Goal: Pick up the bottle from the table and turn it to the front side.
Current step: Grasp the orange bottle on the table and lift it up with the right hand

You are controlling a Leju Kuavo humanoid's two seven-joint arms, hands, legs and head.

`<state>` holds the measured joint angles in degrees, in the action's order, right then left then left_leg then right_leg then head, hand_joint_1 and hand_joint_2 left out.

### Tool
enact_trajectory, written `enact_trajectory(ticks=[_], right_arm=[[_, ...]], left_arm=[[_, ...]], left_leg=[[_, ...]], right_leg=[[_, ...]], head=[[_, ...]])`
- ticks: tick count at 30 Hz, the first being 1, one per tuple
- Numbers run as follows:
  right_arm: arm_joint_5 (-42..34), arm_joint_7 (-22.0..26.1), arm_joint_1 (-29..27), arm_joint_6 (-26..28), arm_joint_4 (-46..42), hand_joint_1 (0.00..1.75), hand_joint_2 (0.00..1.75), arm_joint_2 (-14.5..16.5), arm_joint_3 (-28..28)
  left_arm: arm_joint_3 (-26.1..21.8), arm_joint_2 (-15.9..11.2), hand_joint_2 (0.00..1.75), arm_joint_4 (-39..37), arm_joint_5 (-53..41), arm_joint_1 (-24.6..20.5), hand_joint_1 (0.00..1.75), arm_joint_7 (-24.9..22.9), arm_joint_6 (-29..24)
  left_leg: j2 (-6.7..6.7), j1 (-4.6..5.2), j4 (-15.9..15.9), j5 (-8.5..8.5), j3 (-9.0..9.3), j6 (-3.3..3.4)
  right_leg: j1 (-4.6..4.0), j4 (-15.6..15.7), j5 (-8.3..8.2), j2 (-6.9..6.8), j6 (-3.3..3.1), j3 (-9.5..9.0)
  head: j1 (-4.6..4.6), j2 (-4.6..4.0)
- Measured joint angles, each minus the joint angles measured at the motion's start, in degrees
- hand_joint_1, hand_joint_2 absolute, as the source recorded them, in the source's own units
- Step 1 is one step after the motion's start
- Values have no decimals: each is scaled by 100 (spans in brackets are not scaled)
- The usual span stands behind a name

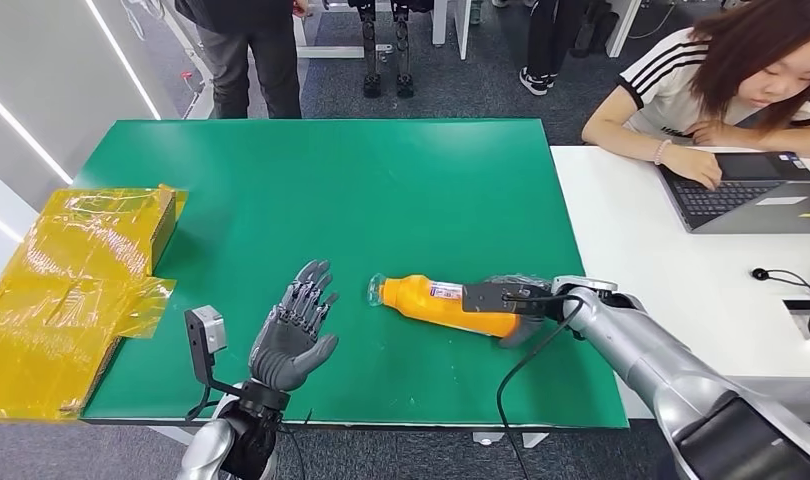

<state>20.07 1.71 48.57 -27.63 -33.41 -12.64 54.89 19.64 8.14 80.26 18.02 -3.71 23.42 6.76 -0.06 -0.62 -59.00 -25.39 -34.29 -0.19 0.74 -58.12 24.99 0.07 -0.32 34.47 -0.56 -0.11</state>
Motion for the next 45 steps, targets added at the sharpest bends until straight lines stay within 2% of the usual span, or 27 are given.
enact_trajectory(ticks=[3, 4, 16, 20, 24, 28, 33, 38, 41, 45], right_arm=[[10, 20, -11, 260, 88, 166, 175, 63, 59], [14, 39, -21, 375, 113, 173, 175, 82, 76], [-135, 400, -172, 1219, 301, 175, 175, 247, 103], [-416, 601, -286, 1451, 291, 175, 175, 246, -4], [-895, 966, -613, 1657, 90, 175, 175, 155, -372], [-1284, 1277, -1169, 1928, -452, 175, 175, -27, -881], [-1506, 1562, -1794, 2397, -1130, 175, 175, -107, -1454], [-1395, 1758, -2399, 2906, -2011, 175, 175, -65, -2137], [-1102, 1786, -2524, 3075, -2291, 175, 175, 46, -2322], [-918, 1791, -2412, 3006, -2345, 175, 175, 505, -2449]], left_arm=[[-2, 13, 175, -79, 2, -62, 0, -6, 1], [-3, 14, 175, -99, 2, -75, 0, -6, 1], [-36, 13, 175, -253, -51, -114, 0, 144, 7], [-39, 12, 175, -328, -70, -138, 0, 227, 2], [-39, 4, 175, -394, -75, -150, 0, 324, -31], [-44, -37, 175, -402, -115, -145, 0, 395, -63], [-67, -74, 175, -402, -314, -169, 0, 454, -176], [-154, -104, 175, -402, -539, -277, 0, 484, -289], [-184, -115, 175, -393, -584, -350, 0, 417, -338], [-211, -122, 175, -389, -668, -810, 0, 150, -362]], left_leg=[[6, 0, 0, 2, 7, 1], [9, 0, 0, 3, 10, 1], [14, 0, -1, 12, 21, 0], [14, 0, -2, 12, 22, 0], [13, 0, -2, 12, 19, 0], [8, 0, -2, 11, 9, 1], [-9, -1, -2, 14, -12, 0], [-17, -1, -2, 19, -36, -3], [-19, -1, -2, 22, -48, -1], [-7, -2, -2, 33, -61, -3]], right_leg=[[0, 1, -5, 6, -1, -5], [0, 1, -6, 9, -2, -7], [0, 1, -17, 15, 1, -16], [0, 2, -17, 15, 1, -16], [0, 3, -17, 14, 2, -14], [1, 3, -17, 9, 2, -8], [-1, 1, -15, -6, 3, 5], [-1, -1, -16, -11, 2, 27], [-1, -2, -16, -15, 3, 37], [-1, -7, -28, -4, -4, 58]], head=[[0, 0], [0, 0], [-1, 0], [0, 0], [0, 0], [-1, 0], [1, 0], [-1, 0], [0, 0], [0, 0]])
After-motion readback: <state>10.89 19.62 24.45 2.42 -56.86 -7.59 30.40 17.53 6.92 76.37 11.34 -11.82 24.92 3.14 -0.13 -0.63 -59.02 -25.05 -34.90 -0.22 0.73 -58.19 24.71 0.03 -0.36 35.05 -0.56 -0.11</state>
